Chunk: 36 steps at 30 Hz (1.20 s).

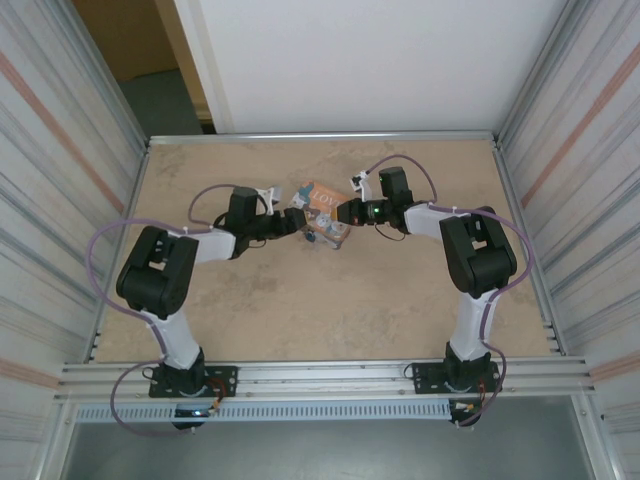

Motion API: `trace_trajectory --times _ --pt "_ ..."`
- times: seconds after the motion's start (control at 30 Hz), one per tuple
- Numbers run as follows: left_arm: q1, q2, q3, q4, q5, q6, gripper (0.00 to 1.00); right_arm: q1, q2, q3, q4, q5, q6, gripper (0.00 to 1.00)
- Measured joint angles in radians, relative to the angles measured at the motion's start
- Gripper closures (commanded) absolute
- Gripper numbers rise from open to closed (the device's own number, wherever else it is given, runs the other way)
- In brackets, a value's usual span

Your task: Unlock the padlock with the key

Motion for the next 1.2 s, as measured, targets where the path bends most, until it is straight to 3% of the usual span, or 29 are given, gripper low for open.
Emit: trace_trajectory --times 0.4,0.5,0.7,1.2 --pt "-0.163 -0.125 -0.032 -0.240 -0.117 0.311 0.34 0.000 0.000 0.000 -0.002 0.003 -0.002 1.00" --pt "-0.163 -0.106 -0.031 -0.263 -0.149 0.357 0.37 0.000 0.000 0.000 -0.003 0.003 -0.004 1.00" --pt "-0.157 -0.031 0.011 -0.270 -0.173 0.417 0.52 0.001 0.000 0.000 -0.005 0.006 -0.008 1.00" --pt "-0.109 0.089 0.103 -0.261 -0.144 0.446 0.51 0.002 0.000 0.003 -0.011 0.008 -0.011 1.00"
